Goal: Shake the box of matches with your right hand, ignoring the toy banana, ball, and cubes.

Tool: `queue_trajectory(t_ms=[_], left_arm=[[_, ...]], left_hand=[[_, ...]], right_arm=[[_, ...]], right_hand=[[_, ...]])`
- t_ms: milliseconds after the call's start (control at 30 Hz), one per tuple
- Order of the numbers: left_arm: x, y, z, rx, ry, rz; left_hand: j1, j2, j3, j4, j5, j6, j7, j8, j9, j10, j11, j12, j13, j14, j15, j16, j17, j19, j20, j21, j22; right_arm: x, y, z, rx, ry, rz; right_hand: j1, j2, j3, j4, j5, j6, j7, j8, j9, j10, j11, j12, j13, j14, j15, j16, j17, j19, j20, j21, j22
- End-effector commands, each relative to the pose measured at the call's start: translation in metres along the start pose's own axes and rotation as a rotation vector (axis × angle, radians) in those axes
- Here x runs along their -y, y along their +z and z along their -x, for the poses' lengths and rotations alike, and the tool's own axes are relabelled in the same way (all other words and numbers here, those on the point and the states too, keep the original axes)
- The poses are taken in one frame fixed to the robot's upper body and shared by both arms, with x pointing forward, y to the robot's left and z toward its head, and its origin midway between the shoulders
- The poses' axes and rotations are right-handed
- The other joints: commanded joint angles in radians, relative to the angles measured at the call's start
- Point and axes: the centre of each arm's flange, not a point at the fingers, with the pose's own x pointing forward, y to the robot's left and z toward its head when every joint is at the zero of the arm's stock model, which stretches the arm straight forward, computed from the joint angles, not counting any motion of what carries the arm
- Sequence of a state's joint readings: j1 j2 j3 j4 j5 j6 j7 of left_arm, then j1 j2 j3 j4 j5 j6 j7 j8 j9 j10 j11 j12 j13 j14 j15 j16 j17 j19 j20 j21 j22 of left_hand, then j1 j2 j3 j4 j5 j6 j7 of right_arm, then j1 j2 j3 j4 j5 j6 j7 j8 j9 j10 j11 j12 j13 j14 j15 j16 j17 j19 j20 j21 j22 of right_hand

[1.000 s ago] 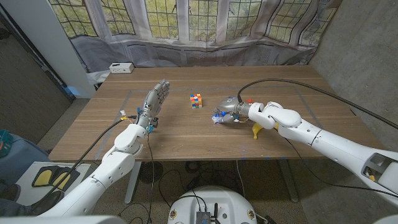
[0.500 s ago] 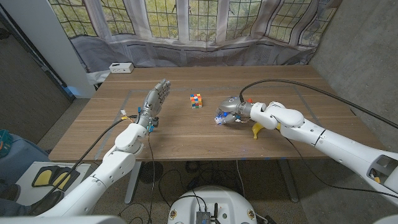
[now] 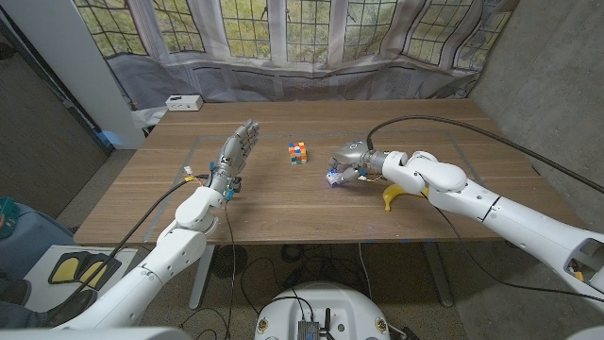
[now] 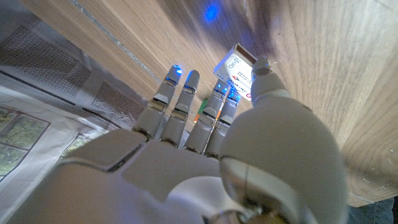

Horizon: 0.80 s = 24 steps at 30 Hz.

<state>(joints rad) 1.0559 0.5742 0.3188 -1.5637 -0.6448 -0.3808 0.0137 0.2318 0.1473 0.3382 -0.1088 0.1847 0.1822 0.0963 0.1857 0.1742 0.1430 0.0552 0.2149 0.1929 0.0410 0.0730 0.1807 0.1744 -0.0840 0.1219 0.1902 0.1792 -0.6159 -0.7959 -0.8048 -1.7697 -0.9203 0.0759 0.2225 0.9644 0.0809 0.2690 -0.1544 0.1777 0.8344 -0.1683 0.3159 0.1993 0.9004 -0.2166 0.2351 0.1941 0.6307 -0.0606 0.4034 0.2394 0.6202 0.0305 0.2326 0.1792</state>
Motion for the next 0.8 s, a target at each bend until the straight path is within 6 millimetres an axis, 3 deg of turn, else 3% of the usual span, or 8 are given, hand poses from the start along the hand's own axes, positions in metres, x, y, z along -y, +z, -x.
queue_trajectory(t_ms=[33,800], left_arm=[[0.000,0.003,-0.001,0.001,-0.008,-0.005],[0.004,0.004,-0.005,0.009,-0.043,0.015]], left_hand=[[0.001,-0.011,0.009,0.003,0.000,0.006,-0.003,0.001,0.003,0.000,-0.006,-0.003,0.004,-0.004,0.000,0.004,0.004,-0.002,0.009,0.007,0.004],[-0.001,-0.012,0.013,0.004,-0.001,0.006,-0.002,0.000,0.003,0.000,-0.005,-0.003,0.004,-0.002,0.000,0.005,0.004,-0.003,0.010,0.008,0.004]], right_arm=[[0.014,0.003,0.009,-0.004,-0.040,-0.015],[0.051,0.019,0.030,-0.031,-0.106,-0.036]], right_hand=[[-0.006,0.005,0.005,0.006,0.003,0.055,-0.054,0.001,0.001,0.004,-0.003,0.000,0.001,0.003,-0.066,0.002,0.004,0.005,0.003,0.001,0.002],[0.001,0.017,0.004,0.007,0.002,0.059,-0.054,-0.003,0.001,0.007,-0.002,-0.007,0.001,0.005,-0.075,0.003,0.005,0.002,0.000,-0.003,0.003]])
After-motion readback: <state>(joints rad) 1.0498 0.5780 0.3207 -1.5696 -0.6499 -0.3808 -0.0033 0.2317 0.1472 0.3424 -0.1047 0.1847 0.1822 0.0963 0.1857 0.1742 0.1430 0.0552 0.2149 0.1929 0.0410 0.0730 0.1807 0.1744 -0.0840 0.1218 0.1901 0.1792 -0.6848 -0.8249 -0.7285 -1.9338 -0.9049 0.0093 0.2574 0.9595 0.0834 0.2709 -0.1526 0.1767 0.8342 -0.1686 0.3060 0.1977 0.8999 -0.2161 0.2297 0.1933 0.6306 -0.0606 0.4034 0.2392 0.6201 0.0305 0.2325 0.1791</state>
